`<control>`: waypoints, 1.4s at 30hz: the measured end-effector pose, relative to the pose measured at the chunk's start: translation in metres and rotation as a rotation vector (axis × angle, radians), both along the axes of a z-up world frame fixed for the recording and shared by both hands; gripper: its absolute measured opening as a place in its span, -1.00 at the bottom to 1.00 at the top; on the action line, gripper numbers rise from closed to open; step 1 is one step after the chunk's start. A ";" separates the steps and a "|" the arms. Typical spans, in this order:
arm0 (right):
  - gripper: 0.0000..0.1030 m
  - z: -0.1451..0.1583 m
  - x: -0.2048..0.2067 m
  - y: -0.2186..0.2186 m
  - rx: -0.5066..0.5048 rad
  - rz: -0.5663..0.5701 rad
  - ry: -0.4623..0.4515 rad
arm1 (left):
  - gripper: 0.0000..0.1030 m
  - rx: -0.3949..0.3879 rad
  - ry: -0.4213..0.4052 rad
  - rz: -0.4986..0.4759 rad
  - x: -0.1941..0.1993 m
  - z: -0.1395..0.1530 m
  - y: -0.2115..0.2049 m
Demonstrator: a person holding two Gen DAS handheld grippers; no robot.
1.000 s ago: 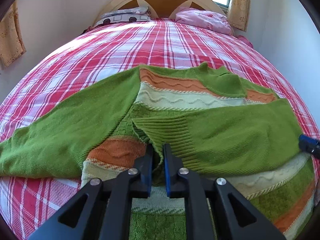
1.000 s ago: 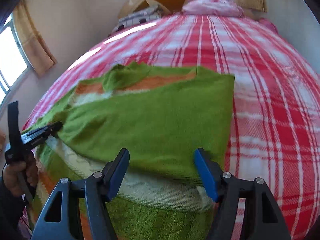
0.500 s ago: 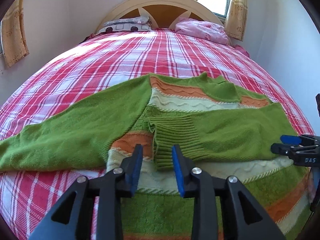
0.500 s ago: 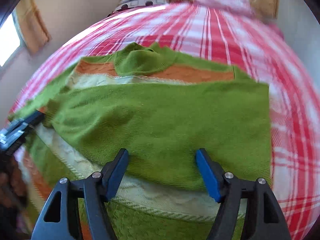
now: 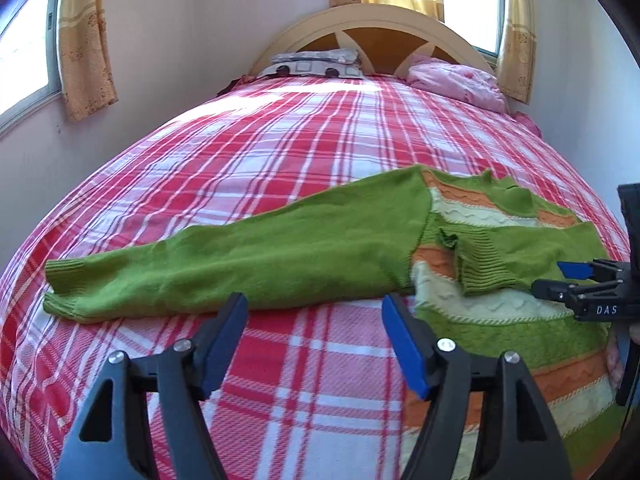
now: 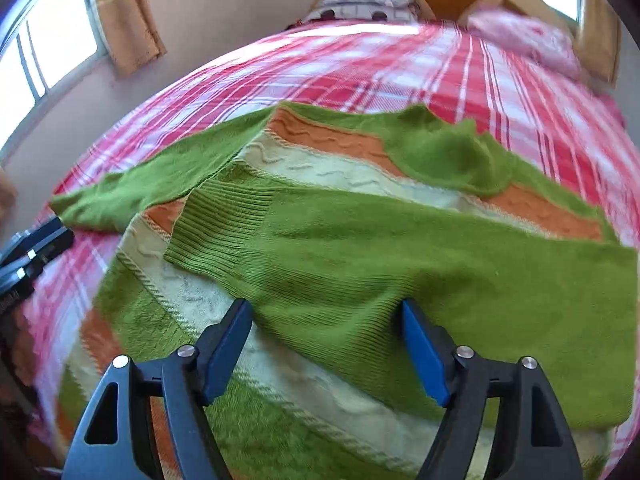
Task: Fold small clothes
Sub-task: 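Lift the sleeve cuff with the left tool and swing it over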
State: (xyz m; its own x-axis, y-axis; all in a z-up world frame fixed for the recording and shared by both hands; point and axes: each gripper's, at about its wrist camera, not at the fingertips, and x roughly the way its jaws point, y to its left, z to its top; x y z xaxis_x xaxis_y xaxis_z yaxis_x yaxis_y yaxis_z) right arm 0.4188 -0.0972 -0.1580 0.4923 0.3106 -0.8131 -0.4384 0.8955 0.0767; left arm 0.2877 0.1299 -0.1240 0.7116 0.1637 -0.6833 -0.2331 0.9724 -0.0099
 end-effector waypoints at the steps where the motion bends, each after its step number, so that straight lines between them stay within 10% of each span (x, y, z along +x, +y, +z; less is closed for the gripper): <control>1: 0.56 -0.001 -0.002 0.005 -0.014 0.007 -0.016 | 0.41 0.000 0.010 0.022 -0.002 -0.003 0.010; 16: 0.68 -0.007 -0.017 0.012 -0.051 0.021 -0.099 | 0.45 -0.095 0.084 0.546 -0.039 -0.032 0.182; 31: 0.68 -0.008 -0.020 0.014 -0.062 0.017 -0.112 | 0.40 -0.324 -0.007 0.651 -0.043 -0.041 0.229; 36: 0.68 -0.007 -0.020 0.013 -0.062 0.013 -0.115 | 0.07 -0.328 -0.035 0.670 -0.040 -0.041 0.235; 40: 0.68 -0.008 -0.020 0.013 -0.061 0.012 -0.115 | -0.84 -0.336 -0.038 0.662 -0.041 -0.044 0.241; 42: 0.68 -0.007 -0.020 0.013 -0.055 0.012 -0.113 | -0.84 -0.349 -0.050 0.657 -0.044 -0.042 0.242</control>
State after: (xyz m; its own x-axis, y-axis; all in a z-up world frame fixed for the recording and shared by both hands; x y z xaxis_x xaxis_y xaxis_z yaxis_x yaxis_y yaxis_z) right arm 0.3989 -0.0845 -0.1654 0.5785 0.2735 -0.7685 -0.4520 0.8917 -0.0229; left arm 0.2438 0.3715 -0.1661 0.5739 0.3453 -0.7426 -0.7564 0.5710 -0.3190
